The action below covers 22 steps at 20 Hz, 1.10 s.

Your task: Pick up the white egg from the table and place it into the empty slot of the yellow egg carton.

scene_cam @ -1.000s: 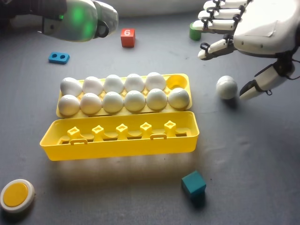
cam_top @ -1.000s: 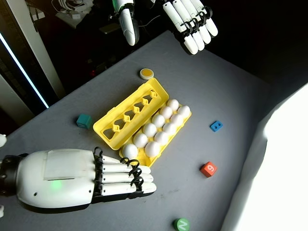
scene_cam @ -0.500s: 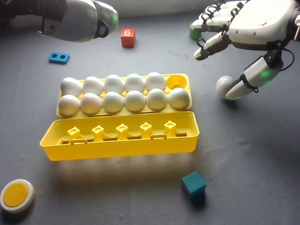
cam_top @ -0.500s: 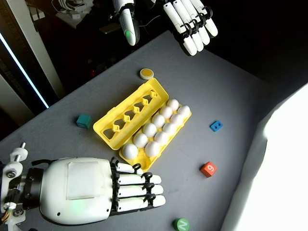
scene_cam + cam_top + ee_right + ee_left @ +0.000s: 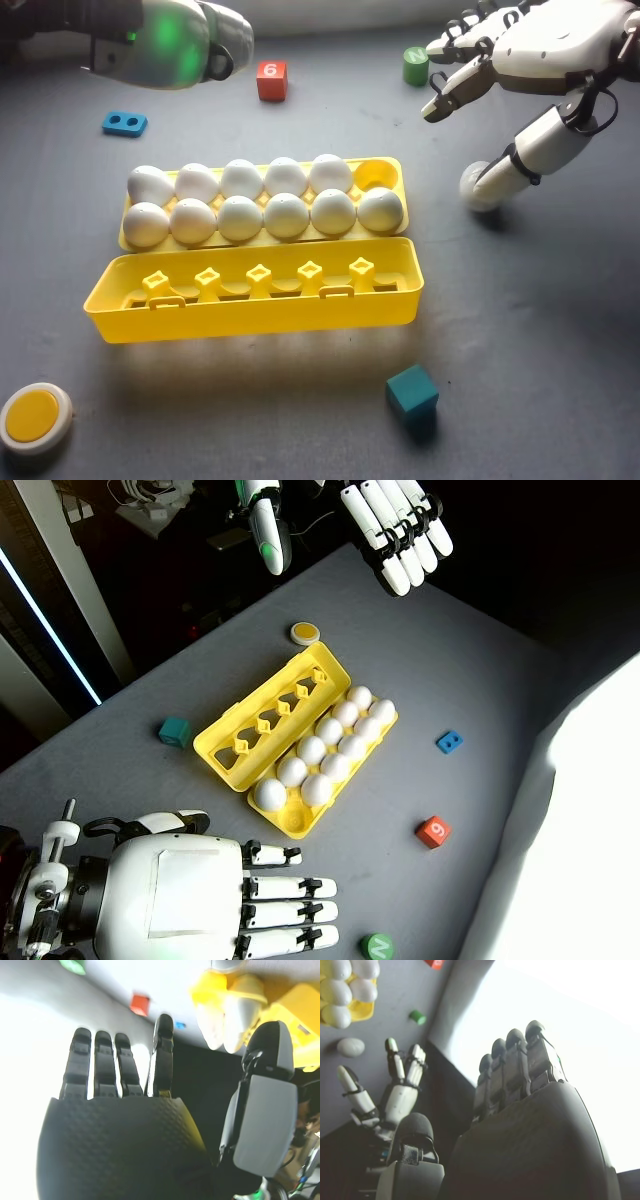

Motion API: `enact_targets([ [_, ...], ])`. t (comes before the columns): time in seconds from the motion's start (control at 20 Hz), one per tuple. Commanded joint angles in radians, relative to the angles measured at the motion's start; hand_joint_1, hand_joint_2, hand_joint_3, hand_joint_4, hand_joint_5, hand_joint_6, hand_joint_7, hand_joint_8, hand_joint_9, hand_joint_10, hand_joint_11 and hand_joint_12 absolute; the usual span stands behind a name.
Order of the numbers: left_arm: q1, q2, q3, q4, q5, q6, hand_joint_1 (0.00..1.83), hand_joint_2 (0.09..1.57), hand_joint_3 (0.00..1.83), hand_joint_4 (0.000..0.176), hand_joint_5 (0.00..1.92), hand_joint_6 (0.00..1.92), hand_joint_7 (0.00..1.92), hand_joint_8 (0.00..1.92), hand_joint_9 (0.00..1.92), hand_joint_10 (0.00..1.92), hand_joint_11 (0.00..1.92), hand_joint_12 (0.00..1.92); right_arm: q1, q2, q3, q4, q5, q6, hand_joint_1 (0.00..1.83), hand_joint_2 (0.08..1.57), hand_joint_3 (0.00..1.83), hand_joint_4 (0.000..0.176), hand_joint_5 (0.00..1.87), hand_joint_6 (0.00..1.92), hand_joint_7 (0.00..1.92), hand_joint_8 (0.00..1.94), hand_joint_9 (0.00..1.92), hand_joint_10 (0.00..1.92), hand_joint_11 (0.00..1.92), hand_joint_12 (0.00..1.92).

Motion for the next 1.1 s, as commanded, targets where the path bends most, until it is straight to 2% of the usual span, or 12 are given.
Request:
enact_targets([
  [0.0, -0.008, 0.005, 0.0, 0.095, 0.027, 0.003, 0.0, 1.26, 0.0, 0.0, 0.1, 0.0, 0.13, 0.0, 0.09, 0.0, 0.01, 0.01, 0.016, 0.0, 0.007, 0.022, 0.051, 0.007, 0.58, 0.8, 0.0, 0.176, 0.5, 0.01, 0.01, 0.0, 0.0, 0.0, 0.0, 0.0],
  [0.15, -0.008, 0.005, 0.0, 0.095, 0.027, 0.003, 0.0, 1.26, 0.0, 0.0, 0.1, 0.0, 0.12, 0.0, 0.07, 0.0, 0.01, 0.0, 0.001, -0.03, 0.043, 0.028, 0.011, 0.008, 0.62, 0.8, 0.0, 0.176, 0.5, 0.01, 0.02, 0.01, 0.0, 0.0, 0.0, 0.0],
  [0.55, -0.008, 0.005, 0.0, 0.095, 0.027, 0.003, 0.0, 1.26, 0.0, 0.0, 0.11, 0.0, 0.11, 0.01, 0.07, 0.0, 0.01, 0.01, -0.042, -0.072, 0.096, 0.031, 0.04, -0.031, 0.57, 0.8, 0.0, 0.176, 0.48, 0.0, 0.0, 0.0, 0.0, 0.0, 0.0, 0.0],
  [0.65, -0.008, 0.005, 0.0, 0.095, 0.027, 0.003, 0.0, 1.26, 0.0, 0.0, 0.11, 0.0, 0.11, 0.0, 0.07, 0.0, 0.01, 0.01, -0.054, -0.077, 0.101, 0.031, 0.051, -0.038, 0.61, 0.79, 0.0, 0.176, 0.51, 0.01, 0.01, 0.0, 0.0, 0.0, 0.0, 0.0],
  [0.7, -0.008, 0.005, 0.0, 0.095, 0.027, 0.003, 0.0, 1.26, 0.0, 0.0, 0.11, 0.0, 0.11, 0.0, 0.07, 0.0, 0.01, 0.01, -0.057, -0.079, 0.102, 0.031, 0.052, -0.044, 0.61, 0.8, 0.0, 0.175, 0.5, 0.01, 0.0, 0.0, 0.0, 0.0, 0.0, 0.0],
  [0.75, -0.008, 0.005, 0.0, 0.095, 0.027, 0.003, 0.0, 1.26, 0.0, 0.0, 0.11, 0.0, 0.11, 0.0, 0.07, 0.0, 0.01, 0.01, -0.061, -0.08, 0.102, 0.031, 0.051, -0.048, 0.64, 0.8, 0.0, 0.164, 0.51, 0.01, 0.01, 0.0, 0.0, 0.0, 0.0, 0.0],
  [0.8, -0.008, 0.005, 0.0, 0.095, 0.027, 0.003, 0.0, 1.26, 0.0, 0.0, 0.11, 0.0, 0.11, 0.0, 0.07, 0.0, 0.02, 0.01, -0.064, -0.081, 0.102, 0.031, 0.05, -0.056, 0.63, 0.79, 0.0, 0.174, 0.52, 0.01, 0.02, 0.01, 0.0, 0.0, 0.0, 0.0],
  [0.85, -0.008, 0.005, 0.0, 0.095, 0.027, 0.003, 0.0, 1.26, 0.0, 0.0, 0.11, 0.0, 0.11, 0.0, 0.08, 0.0, 0.02, 0.01, -0.068, -0.081, 0.103, 0.031, 0.047, -0.072, 0.63, 0.79, 0.0, 0.176, 0.51, 0.01, 0.0, 0.0, 0.0, 0.0, 0.0, 0.0],
  [0.95, -0.008, 0.005, 0.0, 0.095, 0.027, 0.003, 0.0, 1.26, 0.0, 0.0, 0.11, 0.0, 0.11, 0.0, 0.08, 0.0, 0.02, 0.02, -0.072, -0.081, 0.11, 0.031, 0.05, -0.075, 0.6, 0.78, 0.0, 0.176, 0.51, 0.01, 0.01, 0.0, 0.0, 0.0, 0.0, 0.0],
  [1.0, -0.008, 0.005, 0.0, 0.095, 0.027, 0.003, 0.0, 1.26, 0.0, 0.0, 0.11, 0.0, 0.11, 0.0, 0.07, 0.0, 0.0, 0.01, -0.072, -0.081, 0.113, 0.031, 0.052, -0.075, 0.67, 0.78, 0.0, 0.164, 0.55, 0.02, 0.04, 0.01, 0.0, 0.0, 0.0, 0.0],
  [1.05, -0.008, 0.005, 0.0, 0.095, 0.027, 0.003, 0.0, 1.26, 0.0, 0.0, 0.11, 0.0, 0.11, 0.0, 0.07, 0.0, 0.0, 0.01, -0.073, -0.081, 0.115, 0.032, 0.055, -0.075, 0.64, 0.78, 0.0, 0.174, 0.55, 0.02, 0.04, 0.01, 0.0, 0.0, 0.0, 0.0],
])
